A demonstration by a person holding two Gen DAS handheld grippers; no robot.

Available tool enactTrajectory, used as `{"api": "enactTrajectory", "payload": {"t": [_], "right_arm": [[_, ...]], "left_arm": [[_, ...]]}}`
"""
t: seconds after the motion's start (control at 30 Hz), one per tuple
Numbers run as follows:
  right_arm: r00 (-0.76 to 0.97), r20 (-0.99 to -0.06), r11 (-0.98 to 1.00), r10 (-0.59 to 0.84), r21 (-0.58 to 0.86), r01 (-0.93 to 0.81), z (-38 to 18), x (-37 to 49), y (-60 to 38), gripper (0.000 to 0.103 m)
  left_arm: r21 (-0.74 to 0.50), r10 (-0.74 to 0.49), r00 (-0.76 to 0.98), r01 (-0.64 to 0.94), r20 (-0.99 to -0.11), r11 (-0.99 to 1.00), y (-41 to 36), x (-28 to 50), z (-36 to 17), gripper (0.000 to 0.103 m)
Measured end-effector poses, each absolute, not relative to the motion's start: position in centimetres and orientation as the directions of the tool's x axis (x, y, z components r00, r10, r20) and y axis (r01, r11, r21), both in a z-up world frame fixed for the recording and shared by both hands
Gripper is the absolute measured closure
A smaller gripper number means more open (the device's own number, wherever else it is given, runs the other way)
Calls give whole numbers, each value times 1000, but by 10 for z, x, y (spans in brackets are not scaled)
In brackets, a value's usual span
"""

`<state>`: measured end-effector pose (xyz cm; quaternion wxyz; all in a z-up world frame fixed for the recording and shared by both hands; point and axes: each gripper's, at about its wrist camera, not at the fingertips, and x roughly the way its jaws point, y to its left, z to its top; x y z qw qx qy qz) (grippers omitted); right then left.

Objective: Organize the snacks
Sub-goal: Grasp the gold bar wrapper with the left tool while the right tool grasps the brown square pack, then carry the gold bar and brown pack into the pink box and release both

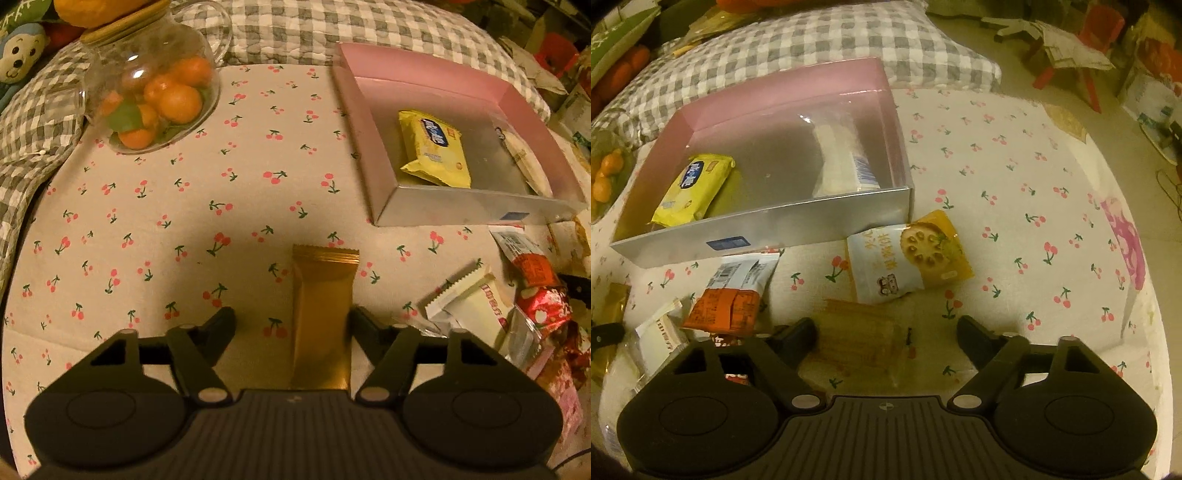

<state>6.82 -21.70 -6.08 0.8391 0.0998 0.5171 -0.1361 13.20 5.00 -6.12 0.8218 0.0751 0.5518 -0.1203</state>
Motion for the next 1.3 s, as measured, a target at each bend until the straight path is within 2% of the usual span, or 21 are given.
{"api": "enactTrajectory", "payload": {"t": [0.07, 0.17, 0.3, 0.47, 0.6, 0.97, 1.3], "right_arm": [[435, -891, 948, -128, 19, 319, -59, 68, -214, 34], [442, -889, 954, -121, 20, 301, -57, 68, -211, 45], [448, -886, 958, -119, 16, 287, -56, 68, -208, 50], [455, -884, 955, -110, 33, 295, -55, 67, -211, 56], [459, -885, 946, -81, 76, 315, -54, 67, -218, 57], [501, -862, 855, 77, 316, 411, -43, 59, -252, 59], [559, -821, 832, 113, 386, 398, -21, 59, -257, 59]], "left_arm": [[-11, -118, 361, 285, -925, 958, 49, 130, -60, 46], [-10, -119, 362, 287, -924, 958, 48, 127, -58, 56], [-14, -122, 367, 285, -922, 959, 49, 127, -57, 70], [-26, -128, 372, 266, -919, 964, 52, 129, -56, 77], [-61, -151, 376, 241, -914, 969, 56, 132, -56, 77], [-159, -236, 413, 211, -880, 964, 59, 134, -37, 77], [-235, -303, 471, 198, -829, 951, 54, 139, -13, 77]]}}
